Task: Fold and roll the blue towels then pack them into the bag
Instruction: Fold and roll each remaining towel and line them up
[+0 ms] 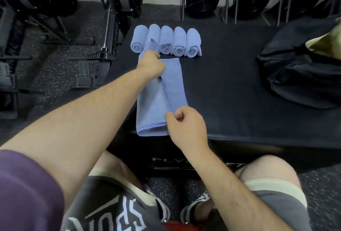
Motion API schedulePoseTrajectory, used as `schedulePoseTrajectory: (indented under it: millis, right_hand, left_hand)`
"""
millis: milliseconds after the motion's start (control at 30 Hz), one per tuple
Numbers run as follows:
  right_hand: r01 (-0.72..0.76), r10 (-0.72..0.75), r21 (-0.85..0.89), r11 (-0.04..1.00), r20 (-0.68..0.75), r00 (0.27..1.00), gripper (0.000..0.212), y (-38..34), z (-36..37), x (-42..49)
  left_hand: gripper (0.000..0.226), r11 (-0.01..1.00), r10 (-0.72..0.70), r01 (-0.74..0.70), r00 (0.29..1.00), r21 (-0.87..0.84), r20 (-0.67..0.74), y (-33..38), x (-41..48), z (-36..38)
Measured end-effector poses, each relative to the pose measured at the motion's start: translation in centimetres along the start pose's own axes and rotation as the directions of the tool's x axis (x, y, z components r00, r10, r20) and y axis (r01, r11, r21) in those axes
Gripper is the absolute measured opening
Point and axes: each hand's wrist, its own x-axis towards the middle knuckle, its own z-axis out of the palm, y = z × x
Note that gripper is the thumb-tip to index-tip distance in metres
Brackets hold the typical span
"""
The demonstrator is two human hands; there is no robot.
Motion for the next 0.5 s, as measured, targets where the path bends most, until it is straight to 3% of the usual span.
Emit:
schedulePoseTrajectory:
  millis: [67,167,333,433,500]
  right_hand:
    - [-0.016,0.016,0.007,1.000,-0.012,1.000,0.028,1.0,-0.9,0.3]
    - [-0.061,0.062,0.034,0.998,-0.019,0.998,0.031,2.1,-1.6,0.6]
    - [-0.089,0.085,0.065,0.994,0.054,0.995,0.011,3.4,-2.2,0.7]
    - [-0.019,0.012,0.090,0.996,0.075,0.997,0.032,4.0,-2.1,0.7]
    - [0.035,-0.037,0.027,0.999,0.078,0.996,0.024,4.6,-1.9,0.9]
  left_hand:
    - [0.033,0.999,-0.004,0.005,1.000,0.037,-0.012,0.9,0.0,1.3]
    - [0.021,0.993,0.029,-0.033,0.999,0.110,0.032,2.0,0.0,3.1]
    - [0.017,0.987,0.050,-0.063,0.995,0.151,0.085,2.5,0.3,5.2]
    - [0.018,0.985,0.072,-0.088,0.991,0.146,0.115,2.5,0.1,6.0]
    - [0.020,0.988,0.074,-0.088,0.991,0.126,0.110,2.3,0.3,6.6]
